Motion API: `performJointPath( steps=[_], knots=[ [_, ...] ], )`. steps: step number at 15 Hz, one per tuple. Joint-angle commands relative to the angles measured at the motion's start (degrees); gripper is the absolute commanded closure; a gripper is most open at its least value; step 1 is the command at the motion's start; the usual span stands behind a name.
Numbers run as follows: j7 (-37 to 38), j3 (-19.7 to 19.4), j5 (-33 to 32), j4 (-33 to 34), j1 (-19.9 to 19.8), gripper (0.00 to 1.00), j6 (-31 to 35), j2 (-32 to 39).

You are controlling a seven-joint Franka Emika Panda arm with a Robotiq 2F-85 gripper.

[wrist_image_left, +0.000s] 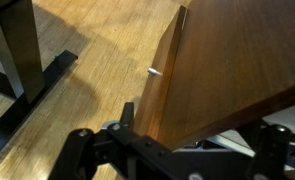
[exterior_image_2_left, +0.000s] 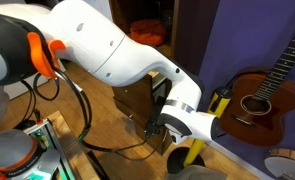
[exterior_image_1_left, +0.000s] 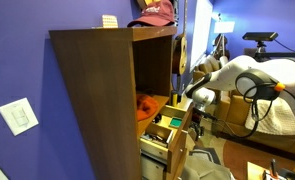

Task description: Open the top drawer of the cabinet and then open the second and third drawer at the same time

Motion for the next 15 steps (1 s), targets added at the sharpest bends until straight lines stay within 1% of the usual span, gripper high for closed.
performJointPath(
  steps=[1, 5, 9, 12, 15],
  knots=[
    [0.0, -0.4, -2.5, 0.7, -0.2, 0.00, -2.1, 0.9],
    [1.0, -1.1, -4.0, 0.2, 0.5, 0.00, 0.0, 0.0],
    [-0.4, -1.8, -4.8, -0.2, 0.1, 0.00, 3.0, -2.3],
    [-1.7, -2.3, -5.7, -1.2, 0.2, 0.00, 6.3, -5.2],
    [-3.5, -2.4, -7.2, -3.2, 0.4, 0.00, 8.2, -9.4]
  ],
)
